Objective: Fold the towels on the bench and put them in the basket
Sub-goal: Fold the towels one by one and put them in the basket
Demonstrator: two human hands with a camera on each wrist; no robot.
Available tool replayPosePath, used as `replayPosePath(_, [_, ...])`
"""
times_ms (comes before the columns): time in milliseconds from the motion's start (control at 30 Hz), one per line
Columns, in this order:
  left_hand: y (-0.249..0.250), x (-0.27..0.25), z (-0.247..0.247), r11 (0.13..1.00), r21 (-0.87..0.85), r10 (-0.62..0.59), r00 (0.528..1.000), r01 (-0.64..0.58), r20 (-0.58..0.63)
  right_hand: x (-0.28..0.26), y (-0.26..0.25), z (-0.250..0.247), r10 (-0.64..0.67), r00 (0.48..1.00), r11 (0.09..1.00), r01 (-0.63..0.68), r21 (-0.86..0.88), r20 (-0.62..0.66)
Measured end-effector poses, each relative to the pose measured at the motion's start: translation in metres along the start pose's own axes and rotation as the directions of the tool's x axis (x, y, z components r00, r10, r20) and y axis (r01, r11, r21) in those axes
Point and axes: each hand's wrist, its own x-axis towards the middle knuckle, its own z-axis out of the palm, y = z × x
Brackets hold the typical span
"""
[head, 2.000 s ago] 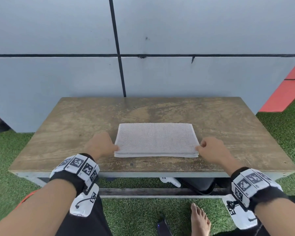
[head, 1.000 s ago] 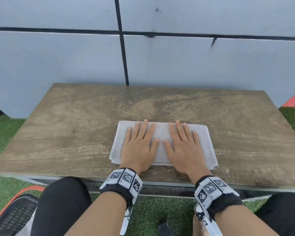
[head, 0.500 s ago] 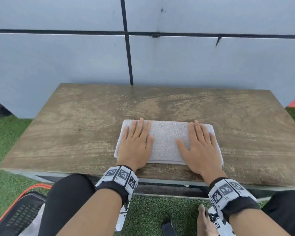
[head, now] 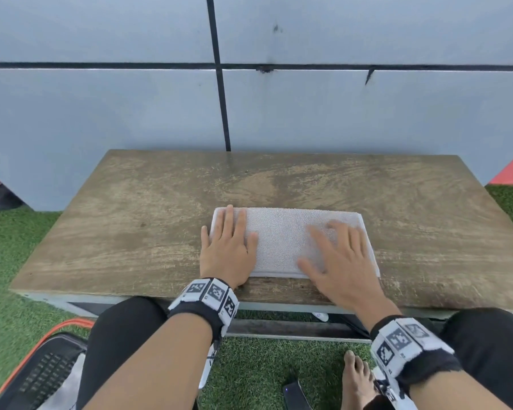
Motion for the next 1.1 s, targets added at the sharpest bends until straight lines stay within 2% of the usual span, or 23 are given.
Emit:
replayPosePath(67, [0.001,0.001,-0.002,1.000,0.003,-0.012,1.000,0.012,0.017,-0.012,-0.012,-0.003,-0.135,0.990,0.991,0.135,-0.007,-0.039])
replayPosePath(133, [0.004,0.000,-0.005,0.999,-0.004,-0.039,0.998,0.039,0.044,-0.015,-0.021,-0.006,-0.147,0.989,0.989,0.147,0.029,0.002])
replayPosePath(267, [0.012,-0.015,-0.015,0.993,0.040,-0.115,0.985,0.110,0.129,0.001,-0.027,-0.022,0.017,0.995,0.998,-0.024,0.065,0.101])
replayPosePath(333, [0.021,-0.025,-0.025,0.983,0.125,-0.148,0.984,0.135,0.098,0.009,-0.027,-0.028,0.108,0.986,0.991,-0.117,0.062,0.124])
replayPosePath(400, [0.028,-0.033,-0.037,0.978,0.156,-0.143,0.989,0.136,0.039,0.014,-0.025,-0.029,0.140,0.977,0.984,-0.156,0.090,0.163])
replayPosePath(533, [0.019,-0.045,-0.048,0.995,-0.099,-0.002,0.991,0.016,0.133,0.012,-0.018,-0.020,0.096,0.951,0.976,-0.149,0.162,0.295])
replayPosePath(633, [0.002,-0.054,-0.048,0.976,-0.195,0.149,0.956,-0.100,0.253,0.004,-0.011,-0.010,0.049,0.959,0.957,-0.125,0.261,0.280])
replayPosePath(700, [-0.003,-0.058,-0.052,0.970,-0.174,0.221,0.911,-0.169,0.347,-0.002,-0.006,-0.005,0.036,0.962,0.934,-0.129,0.333,0.270])
replayPosePath(800, [-0.005,-0.060,-0.056,0.973,-0.095,0.228,0.857,-0.208,0.463,-0.012,0.005,-0.001,-0.011,0.948,0.921,-0.114,0.372,0.318])
replayPosePath(867, [-0.005,-0.060,-0.051,0.972,-0.128,0.236,0.861,-0.199,0.451,-0.019,0.008,-0.003,-0.049,0.939,0.911,-0.098,0.400,0.341])
replayPosePath(967, [0.001,-0.062,-0.048,0.947,-0.209,0.307,0.887,-0.246,0.346,-0.028,0.008,-0.012,-0.055,0.930,0.890,-0.119,0.439,0.363])
replayPosePath(1100, [0.010,-0.065,-0.059,0.888,-0.285,0.418,0.892,-0.361,0.173,-0.038,0.010,-0.017,-0.085,0.904,0.942,-0.065,0.330,0.420])
